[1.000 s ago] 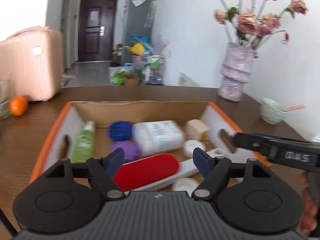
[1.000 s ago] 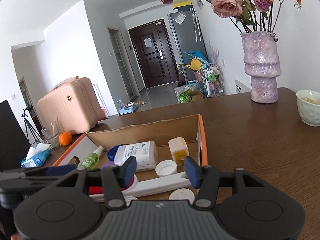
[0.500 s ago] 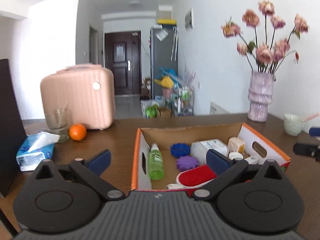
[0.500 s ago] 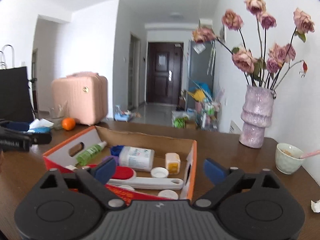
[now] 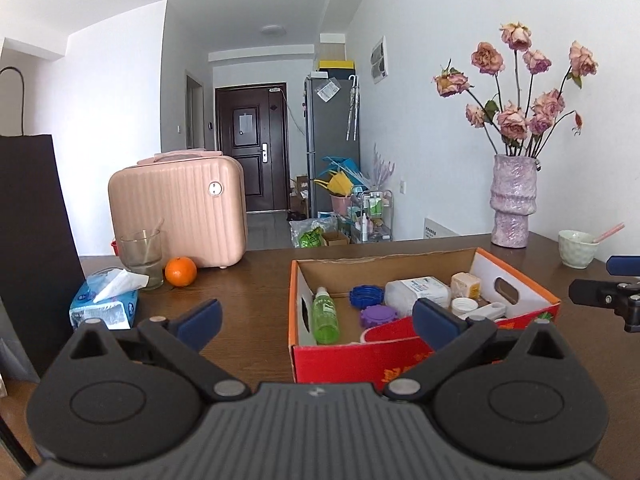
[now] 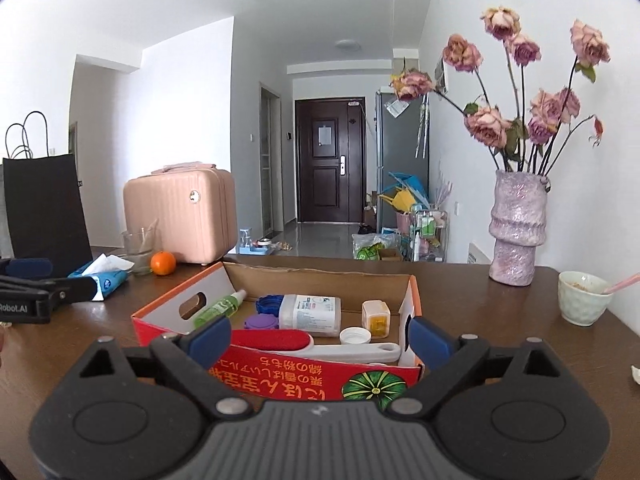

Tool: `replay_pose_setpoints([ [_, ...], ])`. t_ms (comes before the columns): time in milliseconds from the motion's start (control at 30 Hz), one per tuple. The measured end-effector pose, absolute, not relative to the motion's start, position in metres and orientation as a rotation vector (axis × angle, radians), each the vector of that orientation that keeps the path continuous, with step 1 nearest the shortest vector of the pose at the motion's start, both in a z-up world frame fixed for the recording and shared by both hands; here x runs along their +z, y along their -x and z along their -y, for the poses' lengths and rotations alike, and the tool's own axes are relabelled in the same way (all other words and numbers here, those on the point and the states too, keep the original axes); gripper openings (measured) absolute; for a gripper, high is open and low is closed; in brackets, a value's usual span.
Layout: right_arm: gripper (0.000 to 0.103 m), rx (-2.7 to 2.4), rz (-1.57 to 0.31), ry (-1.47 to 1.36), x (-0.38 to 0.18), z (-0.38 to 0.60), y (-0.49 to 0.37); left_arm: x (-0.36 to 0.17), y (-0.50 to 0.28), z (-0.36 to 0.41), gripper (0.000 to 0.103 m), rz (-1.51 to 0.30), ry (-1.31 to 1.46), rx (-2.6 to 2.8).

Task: Organize rigid objects

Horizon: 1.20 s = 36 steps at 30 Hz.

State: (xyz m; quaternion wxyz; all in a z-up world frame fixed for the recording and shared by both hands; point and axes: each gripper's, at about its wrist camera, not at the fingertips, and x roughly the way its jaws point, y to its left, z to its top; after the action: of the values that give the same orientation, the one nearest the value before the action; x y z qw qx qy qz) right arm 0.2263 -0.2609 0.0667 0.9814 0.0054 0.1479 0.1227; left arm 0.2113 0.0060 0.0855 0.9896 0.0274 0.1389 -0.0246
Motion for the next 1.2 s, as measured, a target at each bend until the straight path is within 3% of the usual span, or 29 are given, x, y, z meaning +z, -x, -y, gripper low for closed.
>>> replay_pose_setpoints([
  [267, 0.096, 0.219, -0.261, -0.041, 0.057, 0.268, -0.168, 0.080, -0.152, -0.002, 0.103, -0.246, -0.073, -0.059],
  [467, 0.099, 0.186, -0.224, 0.036, 0.020, 0.257, -0.102, 0.046, -0.089, 0.002, 0.103, -0.184, -0.063, -0.005],
  [767, 0.102, 0.223, -0.228, 0.047, -0.003, 0.255, 0.016, 0.011, 0.015, -0.002, 0.103, -0.244, 0.000, 0.026],
  [1200, 0.103, 0.214, -0.249, -0.007, -0.012, 0.254, 0.014, 0.002, 0.016, -0.010, 0.103, -0.281, -0.023, 0.067],
])
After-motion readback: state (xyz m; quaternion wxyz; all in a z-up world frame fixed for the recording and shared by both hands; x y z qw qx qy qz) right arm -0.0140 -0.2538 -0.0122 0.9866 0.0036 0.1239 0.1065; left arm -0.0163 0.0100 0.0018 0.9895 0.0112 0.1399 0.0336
